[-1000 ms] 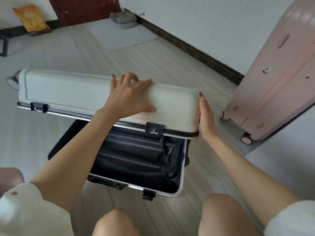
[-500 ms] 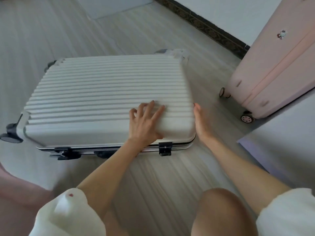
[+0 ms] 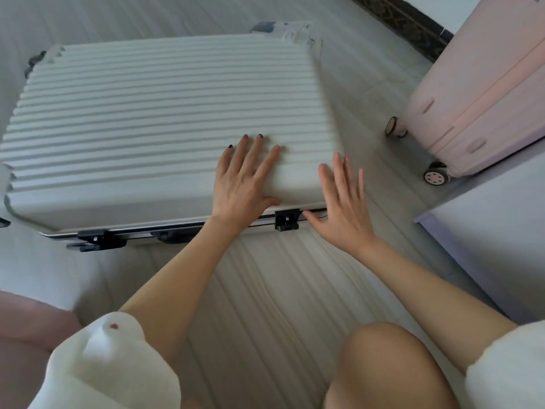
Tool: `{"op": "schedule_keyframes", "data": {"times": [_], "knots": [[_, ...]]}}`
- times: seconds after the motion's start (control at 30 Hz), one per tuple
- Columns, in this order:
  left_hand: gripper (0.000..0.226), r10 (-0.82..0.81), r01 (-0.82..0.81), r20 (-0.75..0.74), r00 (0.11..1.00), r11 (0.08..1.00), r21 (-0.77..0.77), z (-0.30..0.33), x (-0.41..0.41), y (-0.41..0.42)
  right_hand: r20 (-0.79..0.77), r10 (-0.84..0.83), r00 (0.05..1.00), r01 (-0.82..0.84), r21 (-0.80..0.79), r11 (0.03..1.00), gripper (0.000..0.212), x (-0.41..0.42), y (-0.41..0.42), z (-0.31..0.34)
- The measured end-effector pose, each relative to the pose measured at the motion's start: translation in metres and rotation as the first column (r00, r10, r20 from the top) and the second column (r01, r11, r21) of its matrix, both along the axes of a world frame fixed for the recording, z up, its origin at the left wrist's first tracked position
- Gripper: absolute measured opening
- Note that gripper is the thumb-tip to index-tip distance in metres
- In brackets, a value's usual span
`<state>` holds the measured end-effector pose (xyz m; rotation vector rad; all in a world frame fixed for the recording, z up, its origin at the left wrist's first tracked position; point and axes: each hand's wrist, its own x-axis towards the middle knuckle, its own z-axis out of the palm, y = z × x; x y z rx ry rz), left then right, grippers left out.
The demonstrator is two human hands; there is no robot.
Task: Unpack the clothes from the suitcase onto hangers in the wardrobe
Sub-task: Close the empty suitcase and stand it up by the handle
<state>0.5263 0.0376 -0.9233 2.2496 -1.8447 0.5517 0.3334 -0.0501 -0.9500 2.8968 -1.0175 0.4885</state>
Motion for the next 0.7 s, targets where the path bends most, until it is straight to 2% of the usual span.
{"op": "schedule_keyframes", "data": {"times": [0.1, 0.23, 0.37, 0.43, 0.6, 0.7], "knots": [[0.107, -0.013, 0.013, 0.06, 0.998, 1.0, -0.013, -0.002, 0.002, 0.005, -0.077, 0.03, 0.997, -0.036, -0.079, 0.996, 0.093, 0.0, 0.002, 0.0], [0.103, 0.115, -0.114, 0.045, 0.992, 0.993, -0.026, -0.011, 0.0, 0.02, -0.207, 0.131, 0.969, -0.167, -0.168, 0.972, 0.105, 0.002, 0.017, -0.01], [0.1, 0.115, -0.11, 0.077, 0.99, 0.992, -0.063, -0.023, 0.006, 0.036, -0.263, 0.052, 0.963, -0.108, -0.202, 0.973, 0.118, 0.011, 0.021, -0.019], [0.1, 0.119, -0.114, 0.057, 0.991, 0.99, -0.084, -0.024, 0.005, 0.034, -0.254, 0.025, 0.967, -0.089, -0.244, 0.966, 0.116, 0.014, 0.02, -0.022], [0.099, 0.127, -0.125, 0.015, 0.992, 0.987, -0.106, -0.026, 0.002, 0.032, -0.097, 0.01, 0.995, -0.045, -0.363, 0.931, 0.089, 0.02, 0.018, -0.035], [0.098, 0.121, -0.122, -0.01, 0.993, 0.986, -0.111, -0.026, 0.001, 0.031, 0.011, 0.019, 1.0, -0.013, -0.391, 0.92, 0.094, 0.023, 0.017, -0.043]]}}
